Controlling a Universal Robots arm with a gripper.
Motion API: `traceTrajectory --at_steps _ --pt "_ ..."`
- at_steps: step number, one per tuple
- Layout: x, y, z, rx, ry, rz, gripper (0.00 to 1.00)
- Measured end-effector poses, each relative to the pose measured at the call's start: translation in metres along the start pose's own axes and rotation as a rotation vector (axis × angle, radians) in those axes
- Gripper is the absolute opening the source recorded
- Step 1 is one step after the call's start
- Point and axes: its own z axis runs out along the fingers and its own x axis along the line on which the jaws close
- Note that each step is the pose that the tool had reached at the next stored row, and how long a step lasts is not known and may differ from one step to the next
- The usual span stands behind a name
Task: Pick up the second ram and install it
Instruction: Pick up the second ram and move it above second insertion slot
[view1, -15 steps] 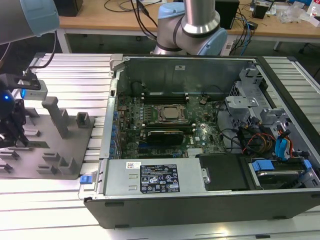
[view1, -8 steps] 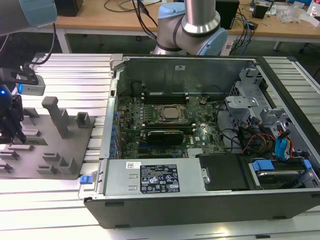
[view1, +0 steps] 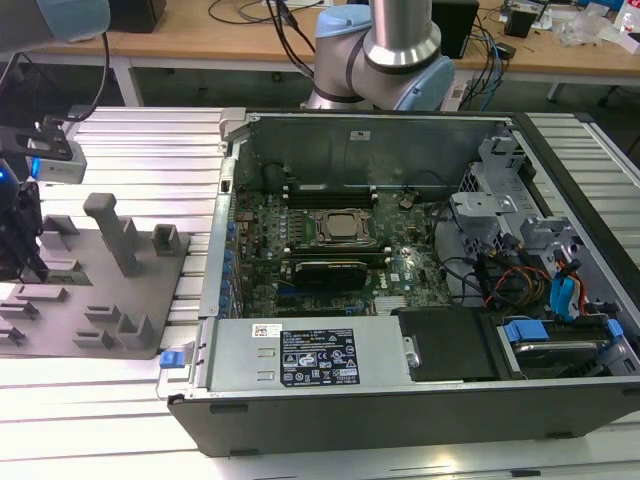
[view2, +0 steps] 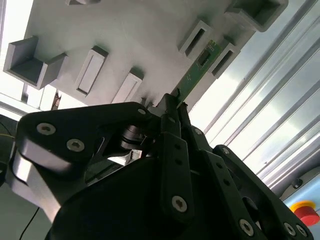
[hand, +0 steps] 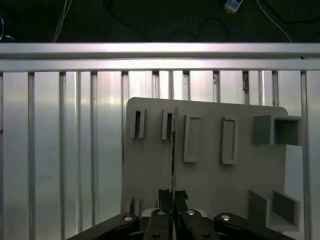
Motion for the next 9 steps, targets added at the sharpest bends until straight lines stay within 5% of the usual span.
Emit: traceTrajectory --at_steps 6,9 --pt "-0.0005 0.0003 -0.0102 0.0 0.0 0.0 0.14" --pt "-0.0009 0.0007 -0.0213 0.0 0.0 0.0 0.14"
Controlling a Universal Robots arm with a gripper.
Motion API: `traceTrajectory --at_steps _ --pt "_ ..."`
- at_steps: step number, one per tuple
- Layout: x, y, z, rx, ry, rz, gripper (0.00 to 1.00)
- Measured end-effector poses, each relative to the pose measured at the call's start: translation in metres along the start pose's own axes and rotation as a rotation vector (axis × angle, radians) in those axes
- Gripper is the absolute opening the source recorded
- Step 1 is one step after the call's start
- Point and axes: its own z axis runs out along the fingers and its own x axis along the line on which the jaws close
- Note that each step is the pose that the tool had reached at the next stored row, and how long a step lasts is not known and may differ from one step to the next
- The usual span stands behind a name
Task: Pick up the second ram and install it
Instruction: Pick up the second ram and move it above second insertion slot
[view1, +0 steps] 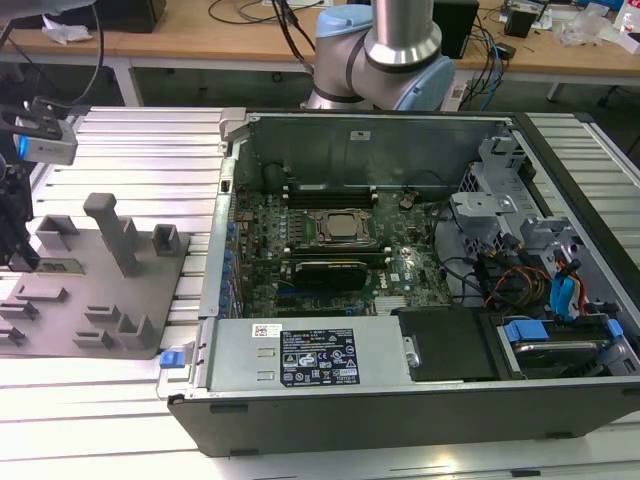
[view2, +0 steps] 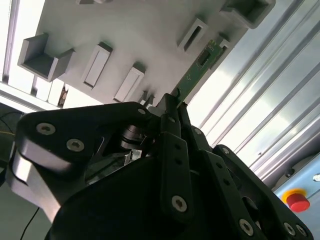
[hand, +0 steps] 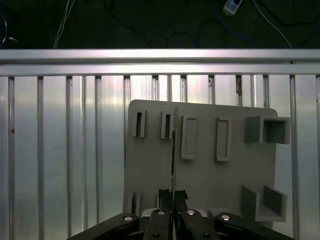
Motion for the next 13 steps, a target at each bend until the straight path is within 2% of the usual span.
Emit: traceTrajectory --at_steps 13 --pt "-0.0007 0.0008 -0.0239 0.0 0.0 0.0 0.14"
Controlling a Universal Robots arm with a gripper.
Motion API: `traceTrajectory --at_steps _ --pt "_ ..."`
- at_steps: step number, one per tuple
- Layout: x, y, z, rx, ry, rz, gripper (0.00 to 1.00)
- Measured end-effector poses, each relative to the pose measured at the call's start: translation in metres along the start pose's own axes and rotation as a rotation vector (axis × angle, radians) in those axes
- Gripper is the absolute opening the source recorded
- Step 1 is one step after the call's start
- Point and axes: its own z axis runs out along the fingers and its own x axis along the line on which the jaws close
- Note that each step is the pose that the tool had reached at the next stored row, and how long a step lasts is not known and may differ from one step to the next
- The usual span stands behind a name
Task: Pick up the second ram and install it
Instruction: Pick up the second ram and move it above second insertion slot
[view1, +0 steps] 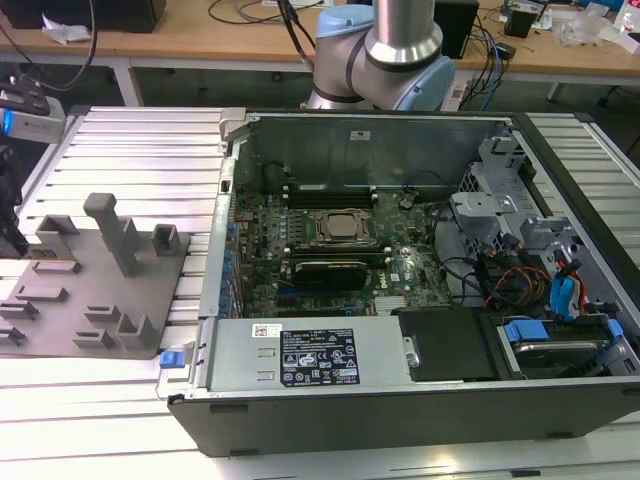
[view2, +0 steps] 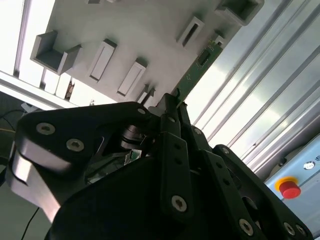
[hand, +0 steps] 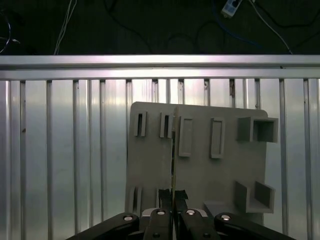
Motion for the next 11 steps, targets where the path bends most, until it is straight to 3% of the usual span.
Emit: traceTrajectory --at_steps 11 --pt "-0.0011 0.0008 -0.0219 0.0 0.0 0.0 0.14"
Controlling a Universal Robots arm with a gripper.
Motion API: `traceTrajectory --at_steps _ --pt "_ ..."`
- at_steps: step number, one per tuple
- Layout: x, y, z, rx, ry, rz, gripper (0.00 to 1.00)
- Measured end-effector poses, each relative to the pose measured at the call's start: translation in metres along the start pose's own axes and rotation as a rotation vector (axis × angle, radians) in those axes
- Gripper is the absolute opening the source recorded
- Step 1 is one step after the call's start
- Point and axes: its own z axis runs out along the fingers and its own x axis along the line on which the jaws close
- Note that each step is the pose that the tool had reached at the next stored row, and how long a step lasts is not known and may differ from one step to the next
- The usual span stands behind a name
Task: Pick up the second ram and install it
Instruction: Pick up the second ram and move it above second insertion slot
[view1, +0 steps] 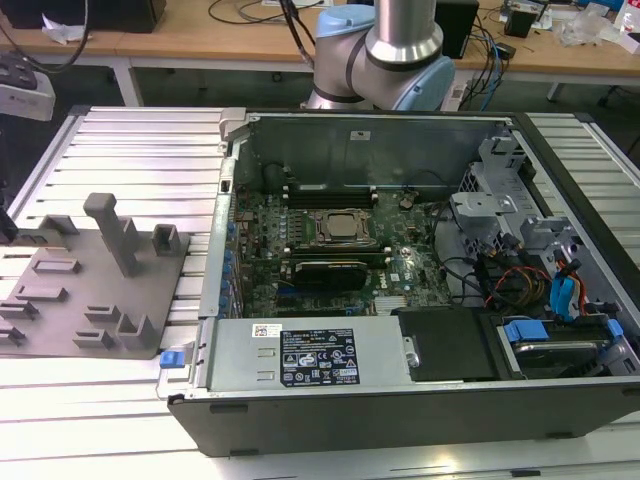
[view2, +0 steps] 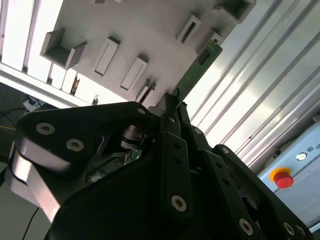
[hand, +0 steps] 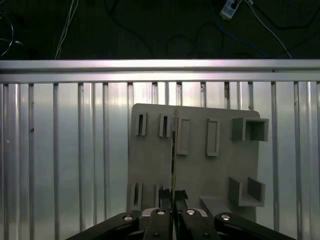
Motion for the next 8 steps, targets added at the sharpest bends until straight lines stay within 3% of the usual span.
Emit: traceTrajectory --at_steps 6,8 --pt "-0.0008 0.0004 -0.0119 0.0001 -0.0001 0.0 0.14" --pt "-0.0013 0.0007 -0.0186 0.0001 0.0 0.0 0.14"
